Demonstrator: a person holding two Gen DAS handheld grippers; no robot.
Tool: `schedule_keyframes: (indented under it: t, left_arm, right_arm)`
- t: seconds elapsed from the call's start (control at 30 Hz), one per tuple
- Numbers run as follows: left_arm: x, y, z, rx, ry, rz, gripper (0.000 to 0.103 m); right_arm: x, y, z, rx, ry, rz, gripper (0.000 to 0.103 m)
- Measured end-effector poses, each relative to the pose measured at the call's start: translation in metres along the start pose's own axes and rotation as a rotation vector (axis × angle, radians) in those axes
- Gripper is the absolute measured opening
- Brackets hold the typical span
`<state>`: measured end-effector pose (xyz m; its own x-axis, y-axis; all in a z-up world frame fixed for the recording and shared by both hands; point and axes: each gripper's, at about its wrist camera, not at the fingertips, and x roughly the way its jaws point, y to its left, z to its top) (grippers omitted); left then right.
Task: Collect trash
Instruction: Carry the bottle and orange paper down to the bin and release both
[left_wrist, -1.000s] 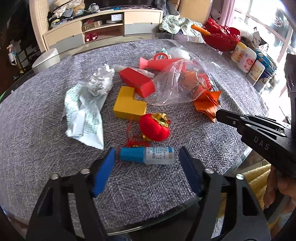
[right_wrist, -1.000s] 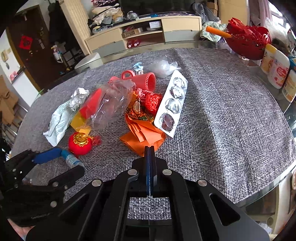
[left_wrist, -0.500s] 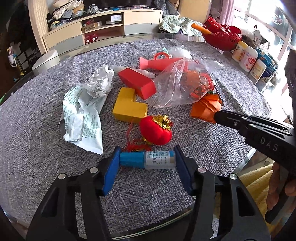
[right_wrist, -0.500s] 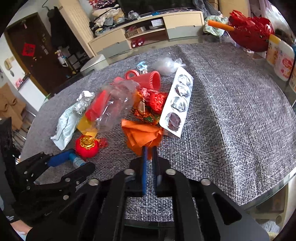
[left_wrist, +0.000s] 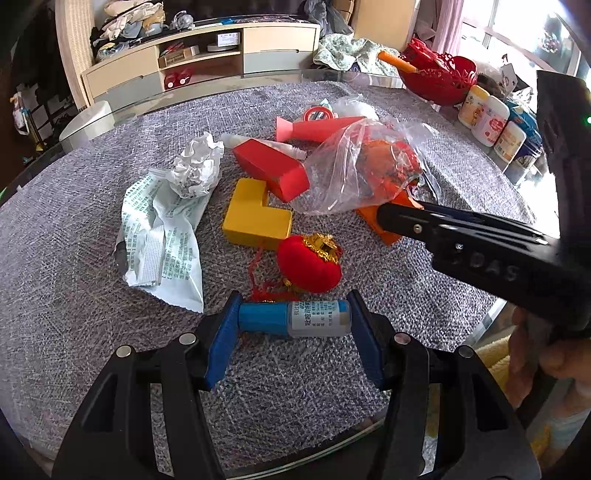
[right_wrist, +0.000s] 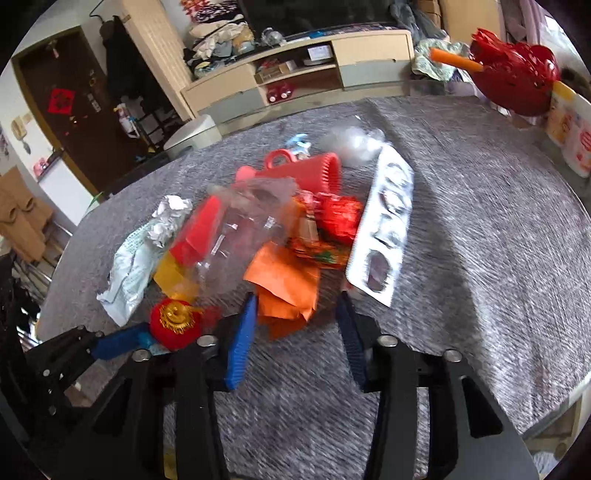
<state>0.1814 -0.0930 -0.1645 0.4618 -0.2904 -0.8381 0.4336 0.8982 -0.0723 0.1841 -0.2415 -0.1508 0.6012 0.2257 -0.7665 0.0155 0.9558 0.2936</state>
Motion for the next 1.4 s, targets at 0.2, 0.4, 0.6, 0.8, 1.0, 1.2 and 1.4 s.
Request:
schedule_keyframes:
  t: [0.2,0.4,0.6,0.8,1.0,1.2,1.4]
  left_arm:
    - [-0.003,0.0,0.0,0.004,0.001,0.009,0.054]
    - [-0.027,0.004,-0.005,-0.01,-0.031,0.042,0.054]
    - [-0.063,-0.004,-0.021,-0.009,-0.066,0.06,0.054]
    - [-0.095,-0.013,-0.049,-0.023,-0.08,0.056,0.054]
    - [-0.112,-0.02,-0.087,-0.056,-0.058,0.048,0.054]
    - [-0.1,-0.023,-0.129,-0.099,0.019,0.031,0.054]
    - [-0.074,-0.018,-0.165,-0.142,0.112,0.043,0.055]
  right_arm:
    - [-0.008,0.002,0.0,-0.005,-0.016,0.001,0.027]
    - [-0.031,0.007,-0.004,-0.024,-0.034,-0.011,0.027]
    - [-0.058,0.01,-0.025,-0.045,-0.034,-0.017,0.027]
    - [-0.086,0.016,-0.053,-0.058,-0.016,-0.007,0.027]
    - [-0.103,0.024,-0.087,-0.095,0.02,-0.01,0.027]
    - [-0.094,0.029,-0.127,-0.114,0.116,0.006,0.027]
    - [-0.069,0.024,-0.157,-0.087,0.217,0.031,0.029]
